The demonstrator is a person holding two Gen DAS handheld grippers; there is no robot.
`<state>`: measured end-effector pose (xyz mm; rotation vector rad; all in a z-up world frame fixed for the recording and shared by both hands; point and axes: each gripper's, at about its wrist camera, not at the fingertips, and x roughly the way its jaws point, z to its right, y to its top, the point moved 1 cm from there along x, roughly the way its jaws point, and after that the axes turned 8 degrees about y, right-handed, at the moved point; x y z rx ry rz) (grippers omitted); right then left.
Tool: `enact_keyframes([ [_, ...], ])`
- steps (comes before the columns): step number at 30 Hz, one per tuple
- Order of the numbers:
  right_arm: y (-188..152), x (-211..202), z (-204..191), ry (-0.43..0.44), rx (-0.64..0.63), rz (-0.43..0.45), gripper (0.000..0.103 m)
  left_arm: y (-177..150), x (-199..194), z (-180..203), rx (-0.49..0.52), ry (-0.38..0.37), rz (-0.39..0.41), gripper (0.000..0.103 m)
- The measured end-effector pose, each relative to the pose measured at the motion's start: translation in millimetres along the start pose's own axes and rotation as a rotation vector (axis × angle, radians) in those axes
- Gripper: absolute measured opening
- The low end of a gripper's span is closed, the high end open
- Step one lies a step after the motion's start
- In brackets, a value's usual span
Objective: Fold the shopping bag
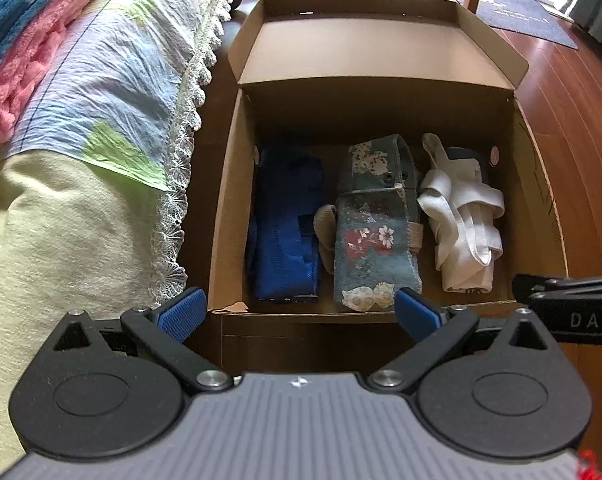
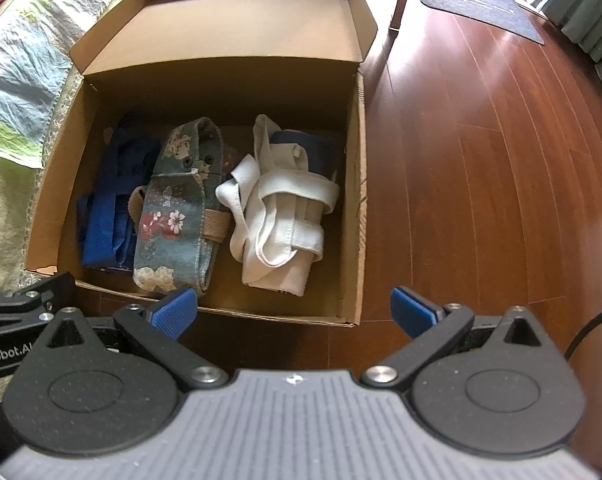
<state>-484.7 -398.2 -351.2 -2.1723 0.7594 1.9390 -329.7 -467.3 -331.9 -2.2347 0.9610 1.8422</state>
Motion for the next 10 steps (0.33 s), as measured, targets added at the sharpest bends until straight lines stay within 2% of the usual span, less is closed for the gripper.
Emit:
enact_keyframes([
  [10,-1.6,-5.4,7.5,-0.001,0.007,0.010,0.102,-1.3,-7.1,9.5,0.012,-0.004,0.012,0.101],
])
